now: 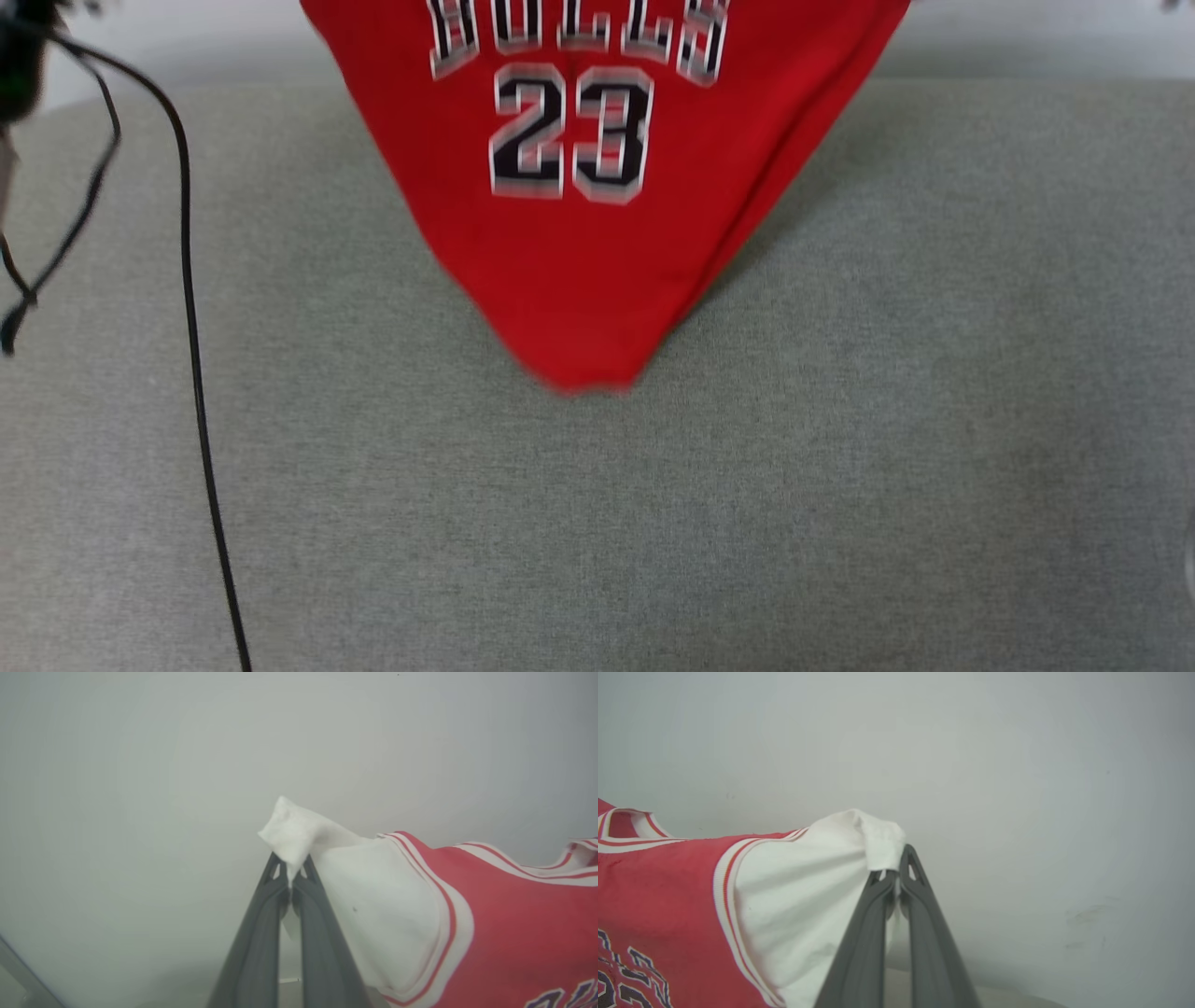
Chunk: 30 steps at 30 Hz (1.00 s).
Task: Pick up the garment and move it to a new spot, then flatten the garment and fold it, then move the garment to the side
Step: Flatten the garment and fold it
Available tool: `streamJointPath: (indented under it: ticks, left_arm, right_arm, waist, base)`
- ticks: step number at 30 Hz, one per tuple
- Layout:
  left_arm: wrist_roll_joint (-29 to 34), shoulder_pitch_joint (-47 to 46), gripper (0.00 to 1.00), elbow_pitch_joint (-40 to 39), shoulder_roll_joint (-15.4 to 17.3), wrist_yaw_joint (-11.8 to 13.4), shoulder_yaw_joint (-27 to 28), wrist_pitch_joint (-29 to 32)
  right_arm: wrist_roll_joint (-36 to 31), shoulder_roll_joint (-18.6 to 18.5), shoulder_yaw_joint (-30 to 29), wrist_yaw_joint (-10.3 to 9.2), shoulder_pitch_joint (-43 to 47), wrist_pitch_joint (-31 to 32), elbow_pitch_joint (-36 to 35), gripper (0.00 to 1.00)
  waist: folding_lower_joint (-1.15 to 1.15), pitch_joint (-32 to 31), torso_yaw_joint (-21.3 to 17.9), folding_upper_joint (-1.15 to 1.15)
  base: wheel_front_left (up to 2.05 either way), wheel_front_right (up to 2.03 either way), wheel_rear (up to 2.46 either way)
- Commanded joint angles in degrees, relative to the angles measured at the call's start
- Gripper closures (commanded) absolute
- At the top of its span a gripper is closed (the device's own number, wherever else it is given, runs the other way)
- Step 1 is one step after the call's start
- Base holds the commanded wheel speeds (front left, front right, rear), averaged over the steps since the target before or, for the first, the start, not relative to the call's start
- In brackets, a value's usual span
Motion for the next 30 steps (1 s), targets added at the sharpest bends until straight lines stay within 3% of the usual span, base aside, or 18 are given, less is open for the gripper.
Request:
streamJointPath:
  ticks: [1,9,15,24,30]
  left_arm:
    - [0.9,-2.2,1.0,0.7,-0.4,0.3,0.1,-1.2]
    - [3.4,-16.5,1.0,4.3,0.3,0.2,2.1,-7.7]
    - [4.5,-22.8,1.0,5.2,1.1,-1.0,2.8,-9.7]
    - [2.2,-20.7,1.0,6.9,0.2,-1.7,4.6,-10.3]
    - [0.4,-15.1,1.0,3.2,0.3,-1.7,5.4,-10.3]
  right_arm:
    - [-1.4,0.4,-0.6,-0.04,-3.4,-1.4,1.3,1.0]
    - [-8.9,4.1,-5.3,-0.04,-23.7,-9.6,9.0,1.0]
    - [-12.6,5.7,-6.8,-0.04,-33.7,-13.5,15.2,1.0]
    - [-13.4,7.5,-6.2,-0.04,-37.2,-17.5,24.5,1.0]
    - [-10.4,8.0,-4.3,-0.04,-33.4,-20.2,30.0,1.0]
  waist:
    - [0.0,2.3,-0.4,0.0]
    - [0.0,10.6,-1.4,0.0]
    - [0.0,16.0,-2.1,0.0]
    - [0.0,21.8,-2.0,0.0]
    - [0.0,22.6,-1.7,0.0]
  base:
    - [0.0,0.0,0.0]
    - [0.0,0.0,0.0]
    - [0.0,0.0,0.0]
    - [0.0,0.0,0.0]
    - [0.0,0.0,0.0]
